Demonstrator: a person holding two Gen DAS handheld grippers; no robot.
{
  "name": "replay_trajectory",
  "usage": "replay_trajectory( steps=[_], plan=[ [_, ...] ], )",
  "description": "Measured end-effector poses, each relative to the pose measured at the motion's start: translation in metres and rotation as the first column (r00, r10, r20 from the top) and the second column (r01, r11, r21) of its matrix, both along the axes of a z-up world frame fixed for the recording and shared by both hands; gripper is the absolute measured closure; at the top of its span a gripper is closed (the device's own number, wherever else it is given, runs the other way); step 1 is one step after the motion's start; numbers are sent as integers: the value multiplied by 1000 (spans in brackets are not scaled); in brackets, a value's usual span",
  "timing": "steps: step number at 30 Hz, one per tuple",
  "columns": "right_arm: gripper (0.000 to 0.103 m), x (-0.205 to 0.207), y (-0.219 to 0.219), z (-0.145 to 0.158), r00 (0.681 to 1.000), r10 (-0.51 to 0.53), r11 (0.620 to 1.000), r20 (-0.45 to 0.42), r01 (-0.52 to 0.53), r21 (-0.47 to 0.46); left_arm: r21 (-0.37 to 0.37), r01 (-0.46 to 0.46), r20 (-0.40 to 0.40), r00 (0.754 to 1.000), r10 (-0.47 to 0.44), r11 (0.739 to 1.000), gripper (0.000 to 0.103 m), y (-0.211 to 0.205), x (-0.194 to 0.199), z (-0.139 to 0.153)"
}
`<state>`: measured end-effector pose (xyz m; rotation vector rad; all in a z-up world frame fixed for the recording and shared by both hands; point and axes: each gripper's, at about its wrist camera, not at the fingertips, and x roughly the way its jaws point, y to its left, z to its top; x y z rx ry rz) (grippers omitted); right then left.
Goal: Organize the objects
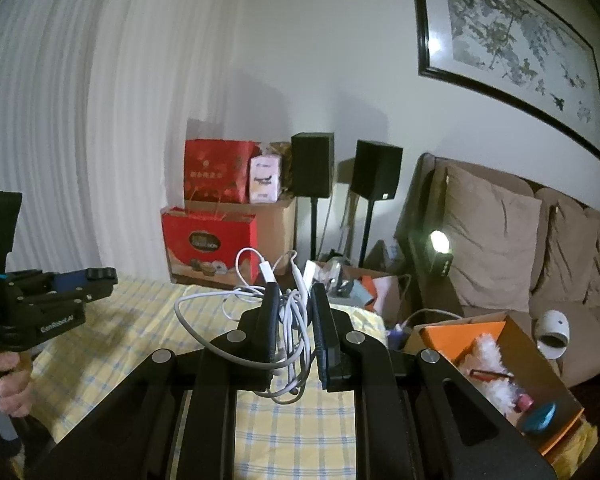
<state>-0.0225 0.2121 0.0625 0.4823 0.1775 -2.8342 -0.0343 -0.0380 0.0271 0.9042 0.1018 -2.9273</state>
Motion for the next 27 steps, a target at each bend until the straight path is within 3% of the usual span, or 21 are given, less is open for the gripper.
replay_trajectory(
  steps=[15, 27],
  plan=[
    [88, 25, 23, 16, 999, -14, 1000, -40, 15, 14, -16, 28, -30, 999, -28, 999, 73, 23, 16, 17],
    [88, 34, 43, 11, 998, -33, 997, -46, 37, 75, -44, 56, -21, 998, -56, 997, 73, 46, 14, 18]
  ],
)
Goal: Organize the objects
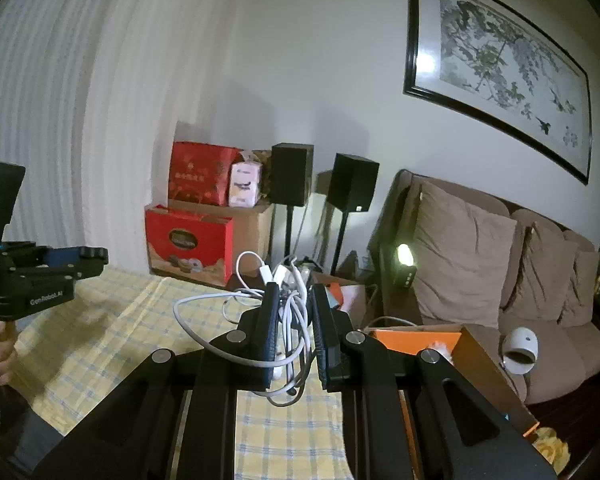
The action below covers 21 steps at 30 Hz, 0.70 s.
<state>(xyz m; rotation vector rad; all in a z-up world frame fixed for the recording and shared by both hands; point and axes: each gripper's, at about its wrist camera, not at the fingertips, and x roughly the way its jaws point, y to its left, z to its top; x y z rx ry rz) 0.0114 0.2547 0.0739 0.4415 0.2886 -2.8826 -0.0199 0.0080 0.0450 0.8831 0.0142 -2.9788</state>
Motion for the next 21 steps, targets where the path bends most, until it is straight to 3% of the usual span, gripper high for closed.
replay_trajectory(
  steps=[9, 21],
  plan=[
    [88, -4, 11, -8, 1000, 2, 1000, 8, -3, 19, -22, 19, 2, 1000, -19, 1000, 73, 20, -3, 0],
    [88, -12, 41, -26, 999, -18, 999, 36, 19, -40, -55, 50, 18, 999, -49, 997, 73, 49, -9, -3]
  ],
)
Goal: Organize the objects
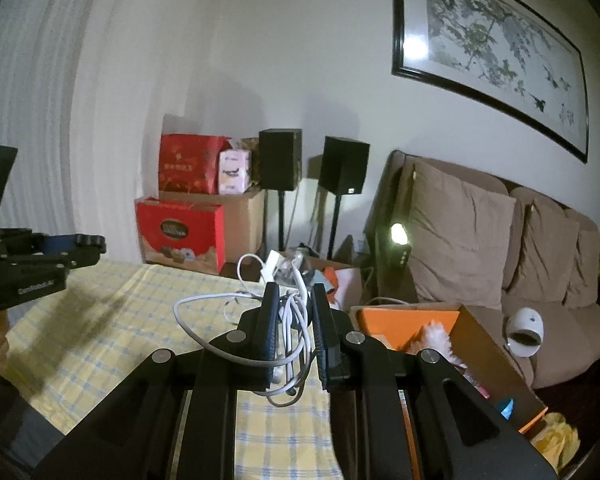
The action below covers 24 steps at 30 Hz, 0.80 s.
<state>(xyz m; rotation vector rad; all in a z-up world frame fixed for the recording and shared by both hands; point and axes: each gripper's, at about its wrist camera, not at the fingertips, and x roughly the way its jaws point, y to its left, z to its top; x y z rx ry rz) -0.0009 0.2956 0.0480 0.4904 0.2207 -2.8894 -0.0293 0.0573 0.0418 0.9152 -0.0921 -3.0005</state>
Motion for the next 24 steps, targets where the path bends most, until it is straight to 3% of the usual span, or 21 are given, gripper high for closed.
replay_trajectory(
  steps=[24],
  plan=[
    [88, -6, 43, 22, 997, -65, 997, -32, 63, -41, -1, 106, 4, 994, -106, 994, 73, 62, -20, -4]
  ],
)
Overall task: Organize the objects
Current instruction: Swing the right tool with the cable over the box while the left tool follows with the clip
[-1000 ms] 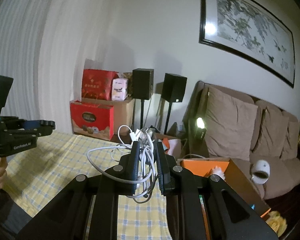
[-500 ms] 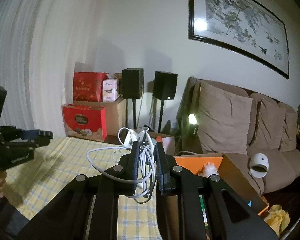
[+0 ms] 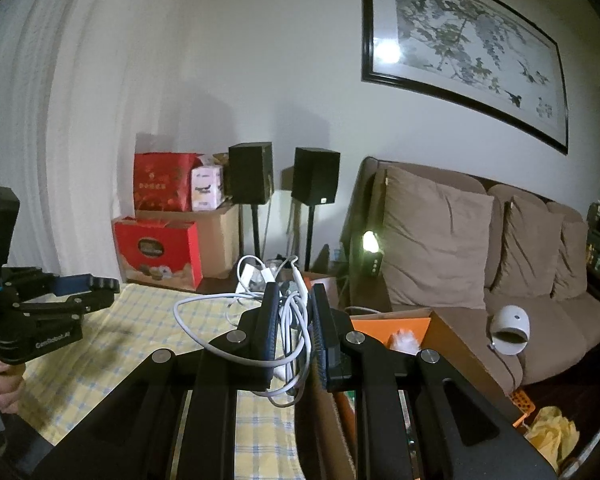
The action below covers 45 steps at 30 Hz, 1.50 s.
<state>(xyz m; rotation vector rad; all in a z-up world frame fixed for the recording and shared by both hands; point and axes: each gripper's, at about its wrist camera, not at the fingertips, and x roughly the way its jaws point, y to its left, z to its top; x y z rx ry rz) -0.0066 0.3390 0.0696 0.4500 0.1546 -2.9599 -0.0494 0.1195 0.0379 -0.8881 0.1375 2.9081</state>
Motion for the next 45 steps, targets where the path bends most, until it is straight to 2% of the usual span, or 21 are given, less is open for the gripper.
replay_trajectory(
  steps=[15, 25, 32, 45],
  plan=[
    [88, -3, 24, 1, 998, -61, 998, -1, 61, -6, 16, 57, -61, 997, -56, 998, 73, 26, -16, 16],
    [88, -6, 41, 6, 994, -107, 994, -14, 107, 1, 58, 107, -109, 989, -100, 993, 73, 50, -33, 52],
    [88, -7, 53, 10, 991, -131, 991, -29, 131, -5, 49, 172, -137, 977, -164, 984, 73, 80, -39, 71],
    [88, -9, 92, 16, 977, -211, 977, -36, 210, -37, 55, 261, -118, 960, -253, 964, 73, 135, -57, 77]
  ],
)
